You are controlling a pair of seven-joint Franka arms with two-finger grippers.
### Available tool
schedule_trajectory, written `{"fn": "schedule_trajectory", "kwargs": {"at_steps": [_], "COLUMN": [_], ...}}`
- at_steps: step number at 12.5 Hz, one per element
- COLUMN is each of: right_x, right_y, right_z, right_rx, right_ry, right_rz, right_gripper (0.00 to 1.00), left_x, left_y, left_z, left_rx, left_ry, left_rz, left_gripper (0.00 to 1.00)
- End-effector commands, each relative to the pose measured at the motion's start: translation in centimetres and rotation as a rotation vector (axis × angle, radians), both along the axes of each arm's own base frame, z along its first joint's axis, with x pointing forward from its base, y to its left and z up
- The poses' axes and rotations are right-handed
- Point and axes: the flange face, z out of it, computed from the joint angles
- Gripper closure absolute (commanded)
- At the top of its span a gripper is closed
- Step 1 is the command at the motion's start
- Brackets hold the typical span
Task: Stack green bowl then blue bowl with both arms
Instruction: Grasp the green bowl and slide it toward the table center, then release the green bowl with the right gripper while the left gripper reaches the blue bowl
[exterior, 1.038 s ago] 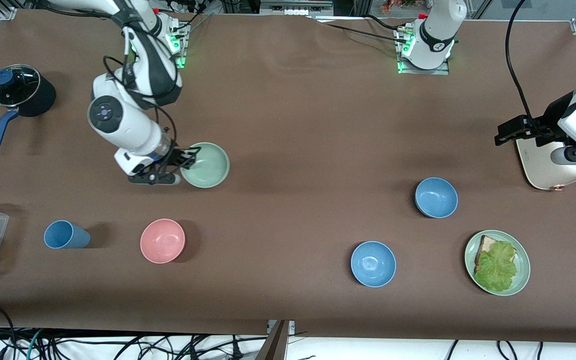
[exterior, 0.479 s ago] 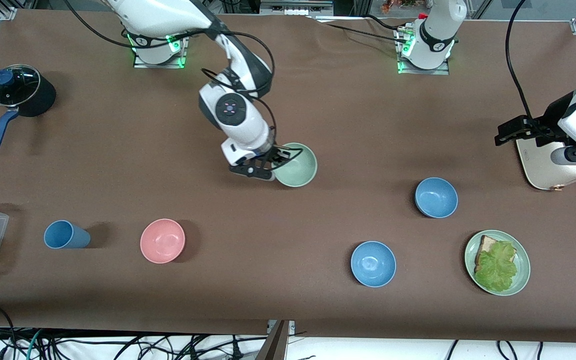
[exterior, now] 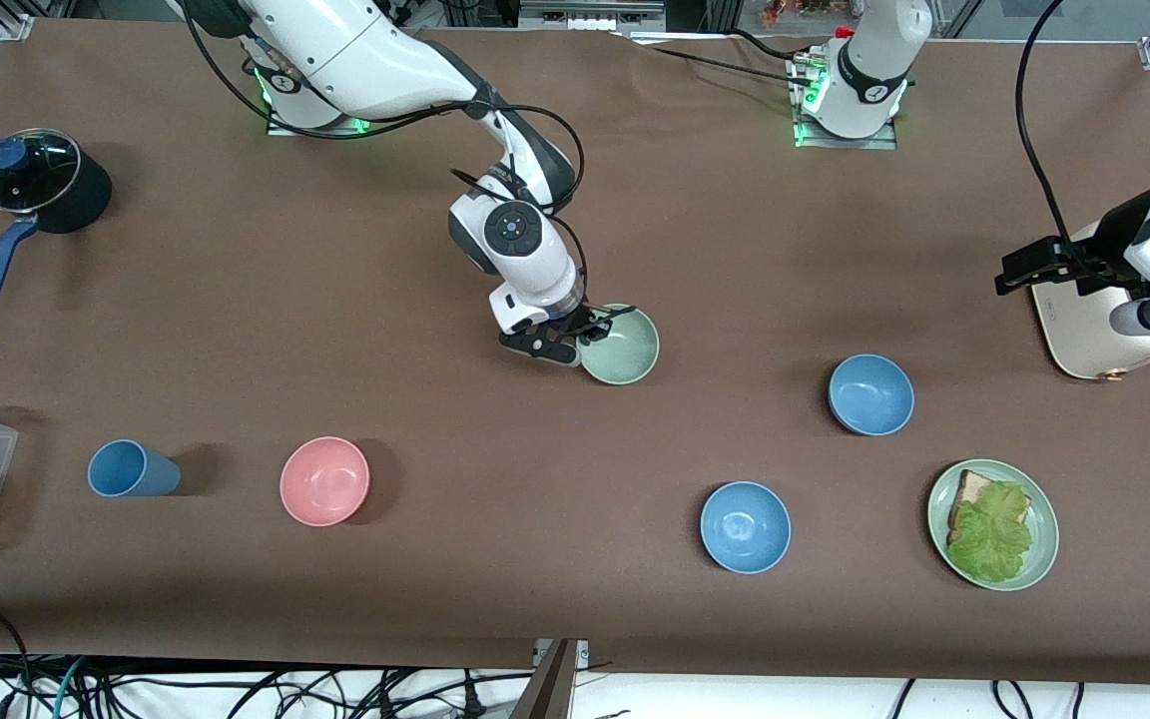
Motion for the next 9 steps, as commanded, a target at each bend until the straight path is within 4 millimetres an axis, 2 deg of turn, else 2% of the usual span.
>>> {"fn": "schedule_trajectory", "kwargs": {"at_steps": [1, 2, 3, 4, 5, 8, 9], "right_x": [1.6, 2.6, 3.4, 4.6, 5.8, 10.1, 10.9], "right_y": [-0.4, -1.4, -2.7, -4.4, -6.8, -16.1, -19.0], "right_z": [3.1, 4.9, 6.7, 8.9, 10.9, 16.4, 18.2], "right_rx": [-0.004, -0.022, -0.053, -0.084, -0.127, -0.223, -0.233], "right_ry": [-0.055, -0.064, -0.064, -0.074, -0.076, -0.07, -0.055], "right_rz": [-0.014, -0.021, -0.024, -0.018, 0.011, 0.057, 0.089], "right_gripper": [0.01, 0.01, 0.01, 0.01, 0.01, 0.01, 0.01], "left_x": [0.5, 0.6, 0.9, 1.1, 1.5, 2.0, 2.0], "left_y": [0.5, 0.5, 1.4, 1.7, 1.9, 2.2, 2.3], "left_z": [0.0, -0.3, -1.0, -1.4, -2.3, -3.8, -3.9], "left_rx": [-0.006, -0.006, -0.01, -0.012, -0.012, -0.012, -0.021], "left_ry": [0.01, 0.013, 0.022, 0.024, 0.037, 0.062, 0.063], "left_rz": [-0.002, -0.002, 0.014, 0.019, 0.023, 0.027, 0.031], "left_gripper": [0.0, 0.0, 0.0, 0.0, 0.0, 0.0, 0.0]}}
